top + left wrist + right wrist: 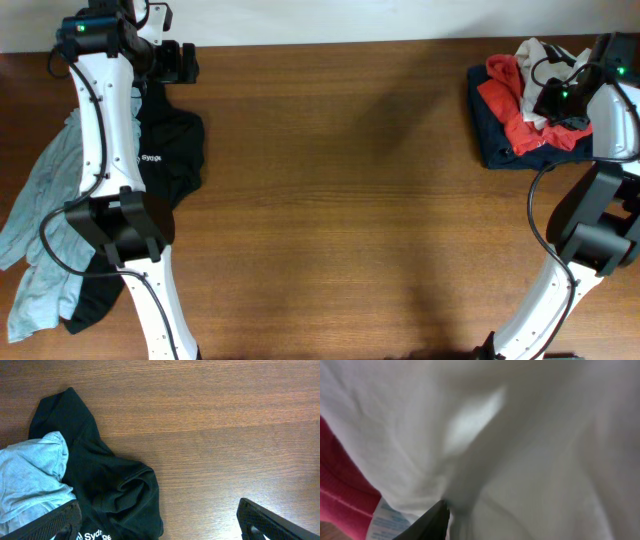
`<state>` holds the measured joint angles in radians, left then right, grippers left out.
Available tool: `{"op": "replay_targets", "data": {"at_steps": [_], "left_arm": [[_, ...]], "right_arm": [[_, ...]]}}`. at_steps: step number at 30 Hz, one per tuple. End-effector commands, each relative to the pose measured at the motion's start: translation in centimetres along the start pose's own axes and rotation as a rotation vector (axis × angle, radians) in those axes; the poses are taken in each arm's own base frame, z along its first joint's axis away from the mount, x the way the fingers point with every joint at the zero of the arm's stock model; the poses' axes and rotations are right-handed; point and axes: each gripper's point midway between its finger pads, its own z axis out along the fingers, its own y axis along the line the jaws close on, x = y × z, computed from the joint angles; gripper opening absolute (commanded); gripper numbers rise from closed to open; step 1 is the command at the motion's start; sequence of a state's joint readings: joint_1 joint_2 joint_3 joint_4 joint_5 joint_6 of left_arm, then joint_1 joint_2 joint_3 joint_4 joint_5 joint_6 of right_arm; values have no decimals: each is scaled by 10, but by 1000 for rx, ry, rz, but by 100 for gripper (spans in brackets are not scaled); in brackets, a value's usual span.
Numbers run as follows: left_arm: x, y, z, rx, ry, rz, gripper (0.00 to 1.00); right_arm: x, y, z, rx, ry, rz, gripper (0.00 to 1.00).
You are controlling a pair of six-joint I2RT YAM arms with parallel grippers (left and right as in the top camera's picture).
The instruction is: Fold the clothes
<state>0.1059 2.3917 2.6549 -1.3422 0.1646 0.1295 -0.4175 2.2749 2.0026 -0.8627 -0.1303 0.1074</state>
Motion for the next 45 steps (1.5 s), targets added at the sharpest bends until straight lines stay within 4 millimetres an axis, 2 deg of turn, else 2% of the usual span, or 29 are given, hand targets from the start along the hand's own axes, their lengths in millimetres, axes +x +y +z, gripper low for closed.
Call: {"op": "replay_targets", "data": {"at_steps": [1, 2, 4, 7, 12, 20, 30, 34, 39, 42, 44, 45], "left_arm": [[-6, -3, -16, 0, -33, -3, 99], [-6, -3, -16, 0, -33, -3, 99], [-6, -3, -16, 0, -33, -3, 99], [-6, -3, -16, 0, -33, -3, 99], [-6, -3, -16, 0, -32, -3, 99], [-4, -3, -16, 1, -25, -4, 99], [-4, -4, -16, 1, -26, -4, 99], [-4, -6, -16, 3, -24, 0, 99], [-4, -6, -16, 3, -24, 0, 99], [-4, -6, -16, 3, -24, 0, 99], [-4, -7, -16, 4, -24, 1, 99], [-4, -7, -16, 5, -24, 2, 99]], "right_arm": [[-5, 13, -3, -53, -7, -3, 45], [-6, 12, -5, -53, -8, -2, 47], [-8, 10, -8, -42, -10, 0, 59], [-13, 4, -14, -36, -19, 7, 63], [-25, -4, -24, -31, -51, 18, 63], [-32, -9, -24, 7, -81, 14, 61], [-12, -9, -10, 13, -20, 15, 58], [-10, -10, -8, 14, -17, 16, 56], [-10, -10, -8, 13, -18, 16, 43], [-12, -9, -8, 12, -25, 19, 25], [-13, -7, -8, 10, -31, 20, 9], [-14, -7, -8, 8, -34, 26, 4]]}}
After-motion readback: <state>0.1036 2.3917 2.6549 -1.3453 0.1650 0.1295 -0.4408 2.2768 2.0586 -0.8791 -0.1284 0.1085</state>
